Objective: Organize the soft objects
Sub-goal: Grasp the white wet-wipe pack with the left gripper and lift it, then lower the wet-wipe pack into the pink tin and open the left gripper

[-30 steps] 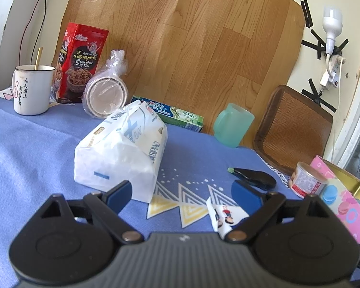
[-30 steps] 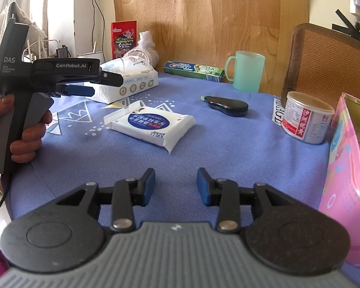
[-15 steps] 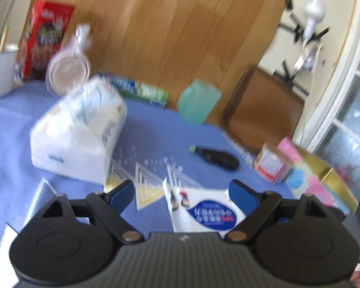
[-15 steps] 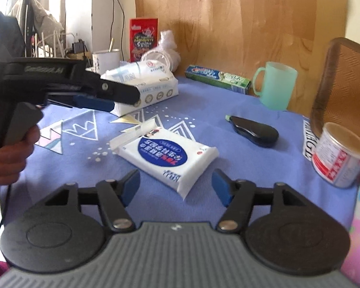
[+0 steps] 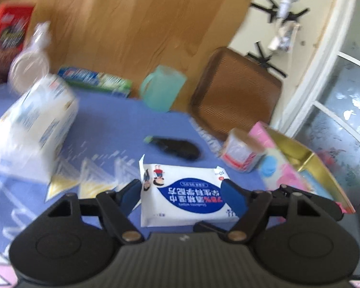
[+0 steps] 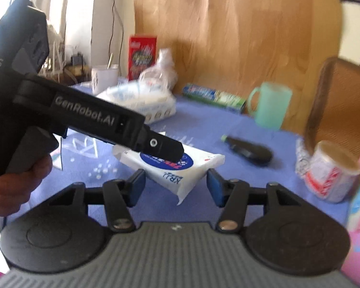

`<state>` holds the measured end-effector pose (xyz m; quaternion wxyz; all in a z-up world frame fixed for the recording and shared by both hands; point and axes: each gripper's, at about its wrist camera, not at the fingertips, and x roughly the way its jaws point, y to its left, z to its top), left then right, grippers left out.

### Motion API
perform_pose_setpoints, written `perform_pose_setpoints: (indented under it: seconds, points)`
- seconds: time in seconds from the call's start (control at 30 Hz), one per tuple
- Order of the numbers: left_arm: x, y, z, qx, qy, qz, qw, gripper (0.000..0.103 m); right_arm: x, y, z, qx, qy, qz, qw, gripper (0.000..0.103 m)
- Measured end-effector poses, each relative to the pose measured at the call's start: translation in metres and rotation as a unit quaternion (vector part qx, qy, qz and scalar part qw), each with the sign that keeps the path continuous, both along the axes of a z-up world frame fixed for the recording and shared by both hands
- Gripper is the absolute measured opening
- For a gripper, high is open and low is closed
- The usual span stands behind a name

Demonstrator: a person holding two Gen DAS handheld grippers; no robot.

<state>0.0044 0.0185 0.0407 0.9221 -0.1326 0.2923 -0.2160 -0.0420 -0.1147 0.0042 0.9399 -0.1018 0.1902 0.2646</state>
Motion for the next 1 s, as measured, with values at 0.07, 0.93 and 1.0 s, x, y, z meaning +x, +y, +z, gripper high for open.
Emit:
perform_pose_setpoints:
  seconds: [0.07, 0.93, 1.0]
  points:
    - [0.000, -0.018, 0.014, 0.011, -0.018, -0.014, 0.9997, 0.074, -0.006, -0.009, 0.009, 0.005, -0.019, -0.012, 1.000, 0.059]
    - [0.029, -0.259, 0.028, 0.073, -0.029, -0.188, 0.9790, 0.075, -0.043, -0.231, 0.027, 0.053, -0.090, -0.349, 0.931, 0.061]
    - [0.025, -0.254, 0.024, 0.070, -0.018, -0.185, 0.9800, 0.075, -0.048, -0.233, 0.024, 0.061, -0.087, -0.352, 0.930, 0.061]
